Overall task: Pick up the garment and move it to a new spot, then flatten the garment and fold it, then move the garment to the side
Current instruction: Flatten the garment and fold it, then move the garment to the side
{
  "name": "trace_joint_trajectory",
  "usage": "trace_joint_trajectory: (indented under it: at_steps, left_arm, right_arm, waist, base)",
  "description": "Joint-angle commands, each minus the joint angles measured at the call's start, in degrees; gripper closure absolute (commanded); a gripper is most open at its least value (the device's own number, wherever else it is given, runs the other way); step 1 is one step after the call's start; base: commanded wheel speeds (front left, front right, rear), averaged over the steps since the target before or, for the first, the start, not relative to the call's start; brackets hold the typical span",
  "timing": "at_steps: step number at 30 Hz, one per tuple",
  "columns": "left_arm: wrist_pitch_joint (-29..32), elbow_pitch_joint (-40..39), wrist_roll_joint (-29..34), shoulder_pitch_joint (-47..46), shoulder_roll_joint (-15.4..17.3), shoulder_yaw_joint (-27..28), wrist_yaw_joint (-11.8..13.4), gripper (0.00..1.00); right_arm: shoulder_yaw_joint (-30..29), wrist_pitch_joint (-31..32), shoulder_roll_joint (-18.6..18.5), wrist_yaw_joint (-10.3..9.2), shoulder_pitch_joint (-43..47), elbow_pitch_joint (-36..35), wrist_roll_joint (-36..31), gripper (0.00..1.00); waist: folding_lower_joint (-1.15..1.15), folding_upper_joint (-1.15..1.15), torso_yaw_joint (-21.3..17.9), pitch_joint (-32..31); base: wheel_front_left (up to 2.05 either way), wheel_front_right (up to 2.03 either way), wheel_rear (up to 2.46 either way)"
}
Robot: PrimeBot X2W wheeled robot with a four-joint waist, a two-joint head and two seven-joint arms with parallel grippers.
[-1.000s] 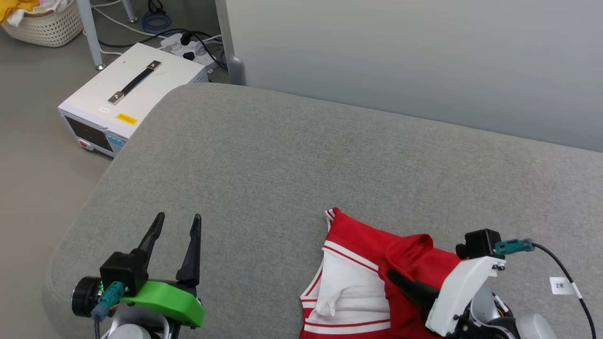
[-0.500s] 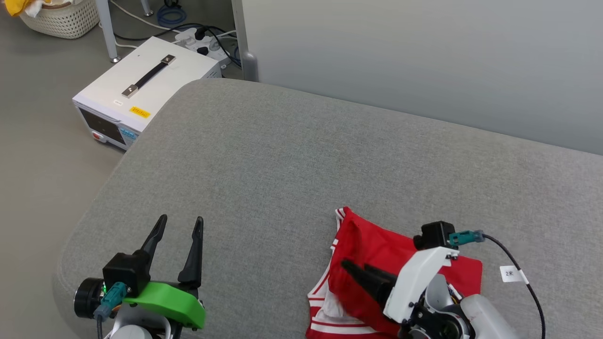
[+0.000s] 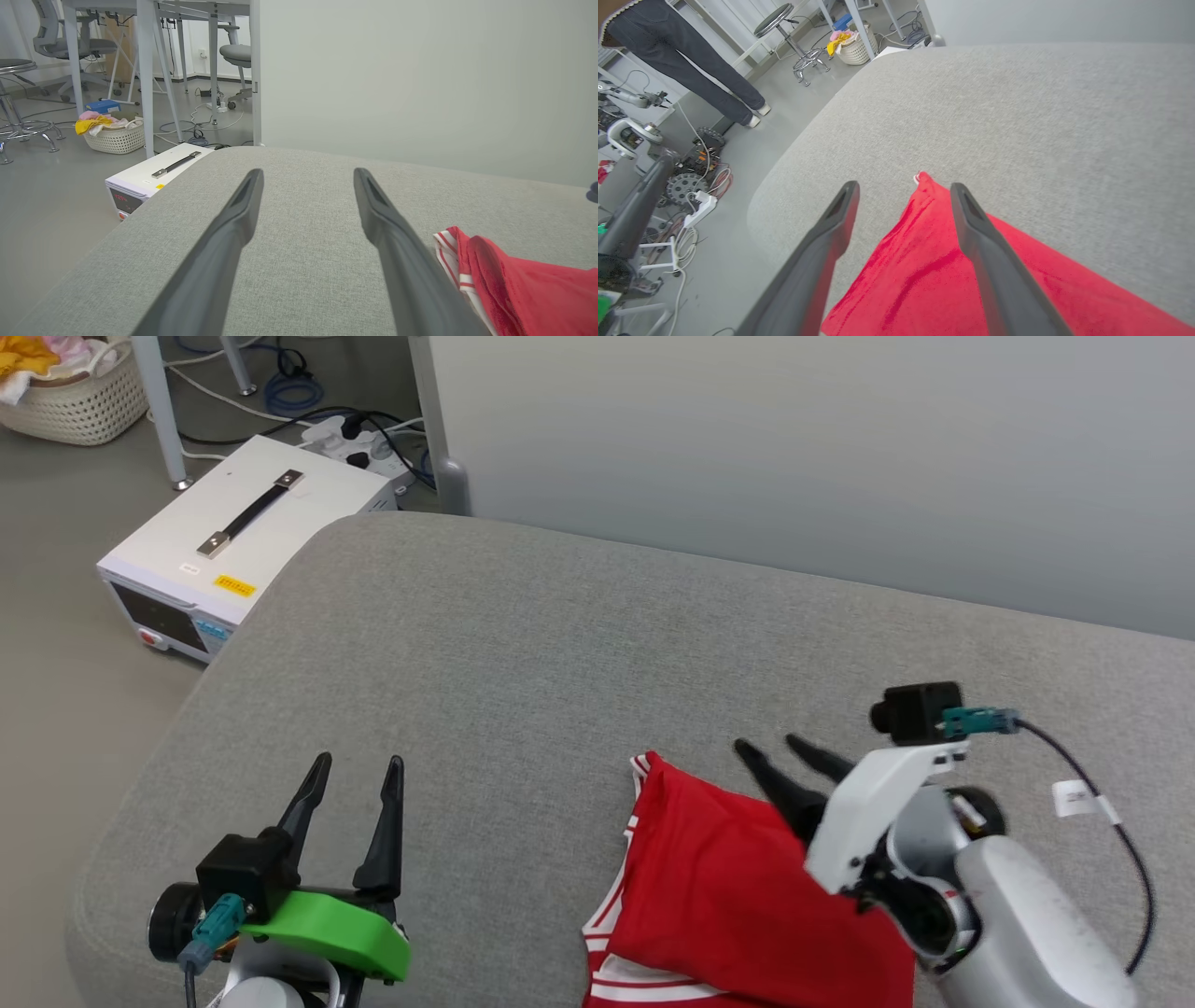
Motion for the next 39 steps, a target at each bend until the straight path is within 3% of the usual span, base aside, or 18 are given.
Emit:
trace_joint_trajectory:
  at_steps: [1,9,14,20,31,39]
  left_arm:
    - [-0.34,-0.43,-0.79,0.90,-0.41,0.05,-0.17,0.00]
    - [-0.34,-1.82,-2.26,0.92,-1.38,-1.01,-0.17,0.00]
    - [-0.34,-2.27,-2.69,1.20,-1.65,-2.00,-0.17,0.00]
    - [-0.34,-3.05,-3.16,1.99,-2.31,-2.72,-0.17,0.00]
    - [-0.34,-3.86,-2.83,3.19,-2.75,-4.44,-0.17,0.00]
    - [-0.34,-4.05,-2.00,2.45,-2.42,-5.00,-0.18,0.00]
  right_arm:
    - [-1.12,-1.32,-2.83,-0.02,-0.60,-1.90,-3.98,0.00]
    - [-5.94,-9.63,-13.07,-0.02,2.87,-10.78,-17.33,0.00]
    - [-10.54,-15.05,-14.61,-0.02,7.29,-13.95,-21.08,0.00]
    - [-17.21,-21.19,-11.60,-0.02,14.52,-17.89,-24.76,0.00]
    - [-21.57,-27.26,-2.07,-0.02,24.64,-21.47,-29.23,0.00]
    - [-21.05,-27.90,-1.35,-0.02,24.57,-20.19,-29.68,0.00]
  waist:
    - [0.00,0.00,-1.34,0.01]
    - [0.00,0.00,-4.65,0.03]
    - [0.00,0.00,-6.23,0.06]
    - [0.00,0.00,-7.44,0.33]
    - [0.00,0.00,-7.93,1.16]
    - [0.00,0.00,-7.98,1.72]
  base:
    - [0.00,0.00,0.00]
    - [0.00,0.00,0.00]
    - [0.00,0.00,0.00]
    - [0.00,0.00,0.00]
    - [0.00,0.00,0.00]
    - [0.00,0.00,0.00]
